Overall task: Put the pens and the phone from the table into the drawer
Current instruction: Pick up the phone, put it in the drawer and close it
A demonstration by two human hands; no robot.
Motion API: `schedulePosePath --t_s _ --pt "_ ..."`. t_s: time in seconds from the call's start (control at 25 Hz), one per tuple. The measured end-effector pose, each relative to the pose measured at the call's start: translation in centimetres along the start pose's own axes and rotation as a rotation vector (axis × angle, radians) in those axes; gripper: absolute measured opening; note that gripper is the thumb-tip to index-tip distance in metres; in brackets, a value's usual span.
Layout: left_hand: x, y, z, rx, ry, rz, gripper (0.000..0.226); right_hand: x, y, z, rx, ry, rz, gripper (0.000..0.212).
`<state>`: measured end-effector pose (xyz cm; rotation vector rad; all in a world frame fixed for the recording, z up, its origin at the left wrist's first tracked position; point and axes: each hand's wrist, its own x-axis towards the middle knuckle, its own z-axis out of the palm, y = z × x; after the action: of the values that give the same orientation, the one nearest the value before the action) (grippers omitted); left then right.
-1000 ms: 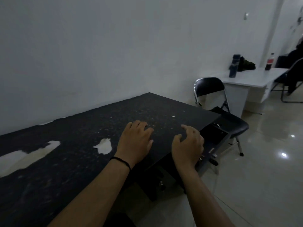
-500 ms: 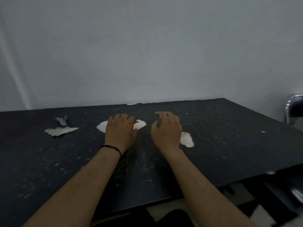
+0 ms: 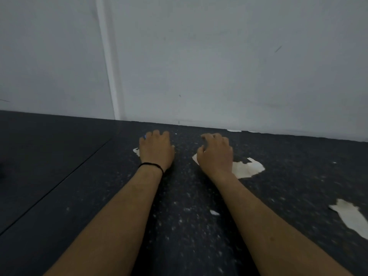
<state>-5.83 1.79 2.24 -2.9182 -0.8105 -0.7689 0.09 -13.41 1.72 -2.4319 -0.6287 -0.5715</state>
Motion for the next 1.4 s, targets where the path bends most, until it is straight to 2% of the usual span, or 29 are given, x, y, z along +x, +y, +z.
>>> schedulePosePath --t_s 0.12,0.24,0.32,0.44,0.64,0.76,0.84,0.92,1.08,1.24,1.4 --pt "1.3 -0.8 2.4 -0.116 0.011 -0.172 0.054 0.4 0.6 1.8 -0.017 0.054 -0.081 0.034" --pt "2.2 -1.6 3.8 -0.165 -0.002 -0.308 0.042 0.9 0.9 2.2 0.088 0.095 -0.082 0.025" --pt "2.6 -1.6 4.0 -0.101 0.011 -0.275 0.028 1.2 1.2 2.1 0.161 0.08 -0.018 0.021" --pt "2.8 -1.3 3.6 -0.074 0.038 -0.207 0.022 1.3 1.4 2.2 0.189 0.029 0.021 0.017" --pt "2.3 -0.7 2.8 -0.159 0.021 -0.093 0.04 1.1 1.3 1.8 0.196 -0.035 0.048 0.016" --pt "1.7 0.9 2.3 -0.239 0.029 0.058 0.039 0.9 1.4 1.7 0.189 -0.04 0.053 0.031" --pt "1.2 2.3 1.9 -0.317 0.036 0.164 0.03 0.8 1.5 1.6 0.176 -0.048 0.038 0.051" --pt "0.8 3.4 1.6 -0.352 0.046 0.265 0.021 0.7 1.7 1.6 0.152 -0.09 0.013 0.061" --pt "0.7 4.4 1.3 -0.354 0.057 0.345 0.01 0.6 1.8 1.8 0.102 -0.097 -0.022 0.033" --pt "0.8 4.2 1.5 -0.372 0.145 0.342 0.011 0.6 1.6 1.6 0.108 -0.021 0.003 0.02" --pt "0.0 4.6 0.9 -0.453 0.173 0.235 0.02 0.9 2.4 -0.3 0.082 0.066 0.092 0.01"
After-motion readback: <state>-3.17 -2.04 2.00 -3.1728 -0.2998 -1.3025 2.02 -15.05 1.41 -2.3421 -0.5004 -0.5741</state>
